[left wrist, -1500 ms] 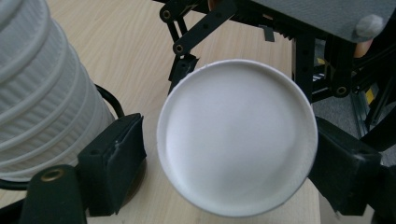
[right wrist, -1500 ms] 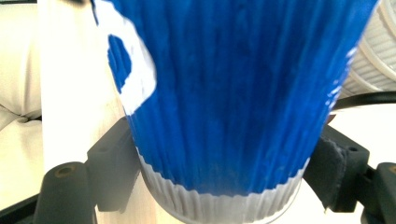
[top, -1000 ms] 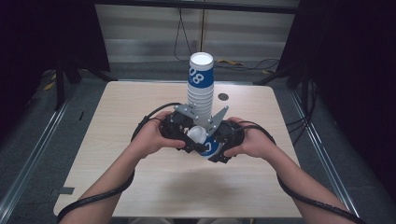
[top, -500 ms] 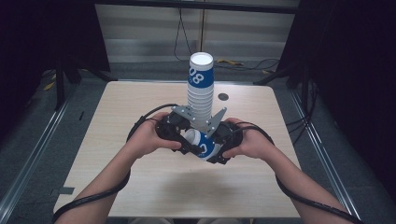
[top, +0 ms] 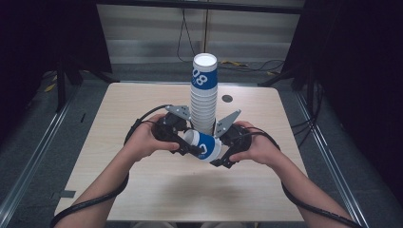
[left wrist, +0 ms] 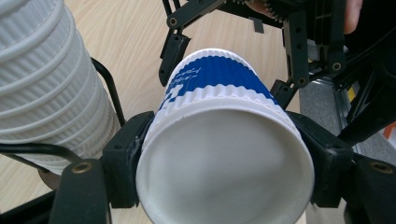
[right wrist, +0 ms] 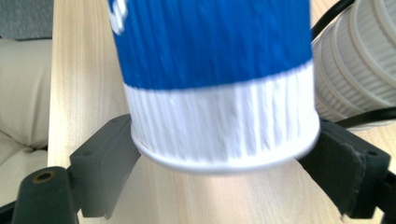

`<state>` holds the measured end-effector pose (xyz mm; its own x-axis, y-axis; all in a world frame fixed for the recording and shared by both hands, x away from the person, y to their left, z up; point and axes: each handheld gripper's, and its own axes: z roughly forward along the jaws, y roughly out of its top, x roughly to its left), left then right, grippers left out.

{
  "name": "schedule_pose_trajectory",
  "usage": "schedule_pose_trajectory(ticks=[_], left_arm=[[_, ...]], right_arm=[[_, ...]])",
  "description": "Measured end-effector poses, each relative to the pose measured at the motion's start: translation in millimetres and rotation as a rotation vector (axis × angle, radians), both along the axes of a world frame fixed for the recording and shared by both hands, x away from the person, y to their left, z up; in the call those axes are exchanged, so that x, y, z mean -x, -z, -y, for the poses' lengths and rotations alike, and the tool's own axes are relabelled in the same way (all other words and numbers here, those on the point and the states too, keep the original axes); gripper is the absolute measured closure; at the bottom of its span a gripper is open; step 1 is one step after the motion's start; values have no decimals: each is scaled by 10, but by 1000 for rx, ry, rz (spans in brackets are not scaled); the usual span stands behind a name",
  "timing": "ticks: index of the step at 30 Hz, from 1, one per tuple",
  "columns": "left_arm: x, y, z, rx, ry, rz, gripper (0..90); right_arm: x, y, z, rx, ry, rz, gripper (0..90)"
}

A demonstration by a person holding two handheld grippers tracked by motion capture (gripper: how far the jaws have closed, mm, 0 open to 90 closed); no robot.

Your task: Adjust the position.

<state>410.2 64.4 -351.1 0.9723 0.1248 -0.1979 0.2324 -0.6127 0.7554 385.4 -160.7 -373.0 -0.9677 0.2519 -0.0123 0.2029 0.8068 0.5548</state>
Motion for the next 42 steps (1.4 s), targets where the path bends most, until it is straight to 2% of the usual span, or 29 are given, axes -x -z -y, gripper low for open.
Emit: schedule_pose_trajectory(ticks=[3, 5, 10, 12, 14, 16, 23, 26, 33, 37, 42], left_arm=[[-10, 1, -28, -2, -1, -2, 291], [-11, 15, -45, 22, -19, -7, 290], [-23, 46, -97, 43, -28, -24, 289], [-22, 66, -114, 55, -33, -37, 289], [-23, 83, -130, 58, -46, -30, 288], [-23, 103, -141, 84, -52, -49, 288], [-18, 141, -172, 96, -56, -60, 287], [-10, 153, -166, 97, -56, -57, 286], [-8, 169, -151, 97, -58, -52, 286], [-17, 173, -162, 84, -62, -55, 285], [-17, 184, -171, 89, -68, -60, 285]], right_arm=[[5, 23, 34, -20, 7, 4, 132], [19, 26, 48, -41, 13, -2, 132], [27, 35, 88, -93, 23, 3, 132], [27, 51, 108, -99, 30, 9, 132], [31, 63, 126, -111, 35, 8, 132], [31, 80, 141, -133, 37, -1, 131], [43, 113, 170, -175, 58, 15, 131], [52, 129, 171, -210, 71, 27, 131], [69, 140, 161, -235, 68, 27, 130], [68, 140, 172, -231, 73, 30, 130], [68, 136, 203, -238, 78, 32, 130]])
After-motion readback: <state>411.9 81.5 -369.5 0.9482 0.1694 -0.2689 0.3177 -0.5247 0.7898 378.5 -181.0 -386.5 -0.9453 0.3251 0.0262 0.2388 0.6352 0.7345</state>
